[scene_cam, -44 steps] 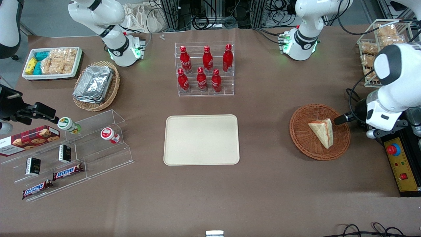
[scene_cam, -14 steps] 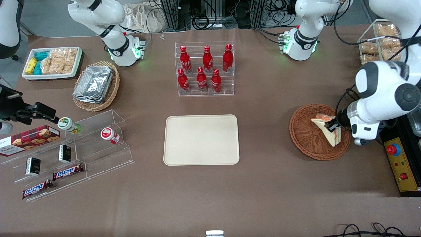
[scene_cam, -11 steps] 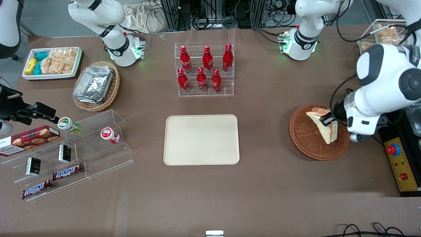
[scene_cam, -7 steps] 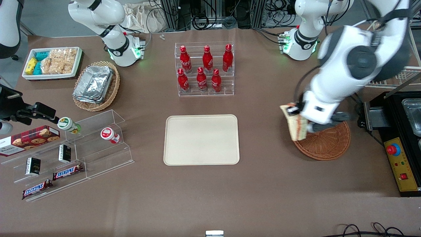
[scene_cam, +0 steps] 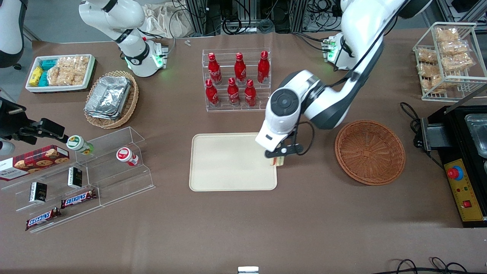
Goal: Place sandwich from basket to tray
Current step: 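Lift the sandwich out of the basket and carry it toward the tray, then lower the held sandwich onto the tray and open the left gripper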
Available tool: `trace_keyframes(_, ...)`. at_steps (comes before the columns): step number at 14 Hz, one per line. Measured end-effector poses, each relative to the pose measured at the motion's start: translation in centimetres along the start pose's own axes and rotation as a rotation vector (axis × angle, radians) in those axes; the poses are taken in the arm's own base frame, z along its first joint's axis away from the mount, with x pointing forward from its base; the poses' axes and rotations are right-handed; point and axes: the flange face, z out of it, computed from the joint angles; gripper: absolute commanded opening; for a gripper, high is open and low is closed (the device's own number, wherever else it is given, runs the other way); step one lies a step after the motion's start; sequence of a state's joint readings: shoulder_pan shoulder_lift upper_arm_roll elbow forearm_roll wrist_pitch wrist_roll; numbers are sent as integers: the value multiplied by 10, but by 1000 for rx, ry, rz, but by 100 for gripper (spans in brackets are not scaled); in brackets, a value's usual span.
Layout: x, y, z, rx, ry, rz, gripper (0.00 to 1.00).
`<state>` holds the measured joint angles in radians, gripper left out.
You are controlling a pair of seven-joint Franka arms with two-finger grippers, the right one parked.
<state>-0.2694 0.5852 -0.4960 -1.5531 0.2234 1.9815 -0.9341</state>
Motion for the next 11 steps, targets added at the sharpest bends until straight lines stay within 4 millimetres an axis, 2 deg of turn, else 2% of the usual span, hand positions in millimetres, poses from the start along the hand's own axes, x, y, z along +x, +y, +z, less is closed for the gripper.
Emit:
trace_keyframes(3, 2, 23, 49, 0, -5, 34, 0)
trace_keyframes(8, 10, 30, 86, -20, 7, 46, 0)
trace_keyframes(10, 12, 29, 101, 1, 24, 58, 25)
trace_keyframes(11, 13, 29, 106, 5, 25, 56, 61)
